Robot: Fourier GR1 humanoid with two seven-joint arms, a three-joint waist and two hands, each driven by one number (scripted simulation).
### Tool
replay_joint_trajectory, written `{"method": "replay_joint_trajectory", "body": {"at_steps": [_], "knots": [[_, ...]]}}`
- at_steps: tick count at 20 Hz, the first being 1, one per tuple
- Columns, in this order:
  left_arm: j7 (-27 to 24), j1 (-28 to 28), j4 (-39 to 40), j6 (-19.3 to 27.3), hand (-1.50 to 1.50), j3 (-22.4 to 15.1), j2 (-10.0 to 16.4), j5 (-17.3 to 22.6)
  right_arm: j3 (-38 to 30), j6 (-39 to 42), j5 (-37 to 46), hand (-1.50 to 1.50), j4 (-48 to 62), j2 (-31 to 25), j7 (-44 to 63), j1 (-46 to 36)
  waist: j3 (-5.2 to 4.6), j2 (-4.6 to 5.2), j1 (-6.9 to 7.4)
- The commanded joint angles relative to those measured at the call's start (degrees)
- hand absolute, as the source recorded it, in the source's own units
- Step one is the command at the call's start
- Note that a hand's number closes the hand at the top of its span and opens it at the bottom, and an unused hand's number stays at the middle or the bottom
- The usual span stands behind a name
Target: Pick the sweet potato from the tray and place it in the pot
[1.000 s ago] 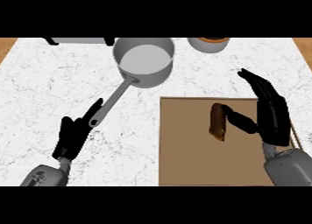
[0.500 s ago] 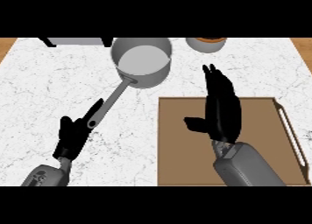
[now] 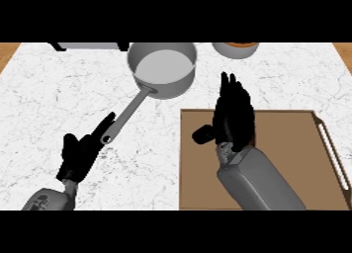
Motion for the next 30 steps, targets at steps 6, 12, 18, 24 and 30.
{"method": "replay_joint_trajectory", "body": {"at_steps": [6, 12, 18, 24, 30], "knots": [[0.1, 1.8, -1.0, -0.3, 0.0, 1.1, -0.4, -1.1, -5.6, 12.6, -5.9, -1.5, -0.1, -2.8, 3.0, 4.7, 0.04, 0.05, -0.57], [-0.1, -1.7, 4.1, -2.2, 0.0, 2.3, -2.7, -3.0, -4.8, 15.0, -1.1, -1.5, -12.0, -5.6, 2.7, 9.7, 0.02, 0.07, -0.95], [2.0, 0.2, 0.5, -4.1, 0.0, 5.9, -2.7, -4.5, -8.0, 9.9, -1.6, -1.5, -11.2, -4.1, -5.7, 15.7, 0.05, 0.13, -0.46], [-1.9, 1.3, 3.5, -4.4, 0.0, 5.2, -4.5, -5.5, -10.7, 6.2, -9.1, -1.5, -13.7, -2.3, -12.7, 17.8, 0.05, 0.19, -0.61], [2.8, 4.0, -3.4, -5.6, 0.0, 6.1, -3.8, -4.8, -13.2, -2.5, -11.4, -1.5, -7.3, 0.5, -21.2, 21.4, 0.07, 0.19, -0.25]]}}
